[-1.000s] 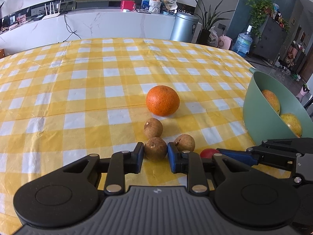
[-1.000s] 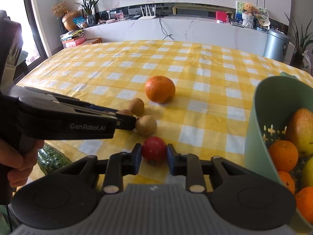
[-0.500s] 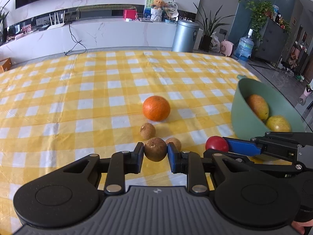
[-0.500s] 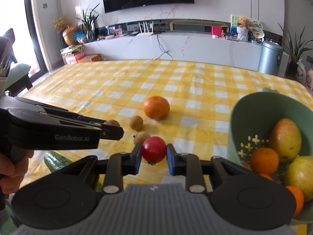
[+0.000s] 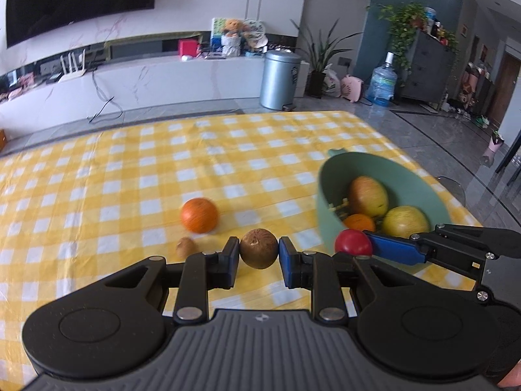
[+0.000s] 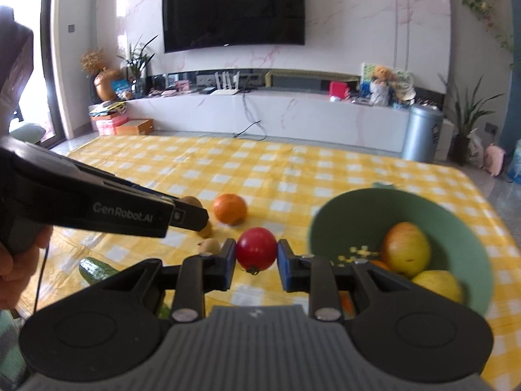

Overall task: Organize fruits
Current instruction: 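Carry the tomato in the right gripper and the longan in the left toward the colander, then lower the tomato and longan into the colander and open both grippers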

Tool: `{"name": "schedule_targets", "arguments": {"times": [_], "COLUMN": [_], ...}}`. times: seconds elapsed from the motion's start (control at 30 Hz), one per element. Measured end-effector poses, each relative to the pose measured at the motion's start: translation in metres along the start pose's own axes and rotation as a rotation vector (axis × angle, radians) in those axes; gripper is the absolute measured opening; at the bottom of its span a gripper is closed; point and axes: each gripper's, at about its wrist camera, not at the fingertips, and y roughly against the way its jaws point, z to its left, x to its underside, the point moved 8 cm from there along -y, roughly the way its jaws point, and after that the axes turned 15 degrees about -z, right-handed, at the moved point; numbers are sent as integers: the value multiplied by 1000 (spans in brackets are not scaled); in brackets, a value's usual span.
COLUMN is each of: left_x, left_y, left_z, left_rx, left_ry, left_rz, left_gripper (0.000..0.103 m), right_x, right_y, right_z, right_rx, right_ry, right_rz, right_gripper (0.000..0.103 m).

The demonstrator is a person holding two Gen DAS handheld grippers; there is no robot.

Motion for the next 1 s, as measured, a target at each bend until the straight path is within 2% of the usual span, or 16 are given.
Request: {"name": "schedule_targets", "arguments": {"times": [0.37, 0.67, 0.83, 1.0], "left_x": [-21, -25, -19, -10], "left_y": [-4, -25, -42, -58], "left_z": [-54, -96, -114, -119], "left_rx": [66, 111, 132, 132], "left_ry": [-61, -102, -153, -183], "left_rz": [-24, 4, 37, 70], "left_gripper": [29, 29, 29, 29], "right_x": [-12, -8, 0, 11], "right_y": [33, 43, 37, 25], "right_z": [-44, -103, -118, -118], "right_rx": [124, 287, 304, 321], "right_ry": [-44, -143, -184, -171], "right_rz": [-32, 21, 63, 114], "right_gripper": [23, 23, 23, 23]}}
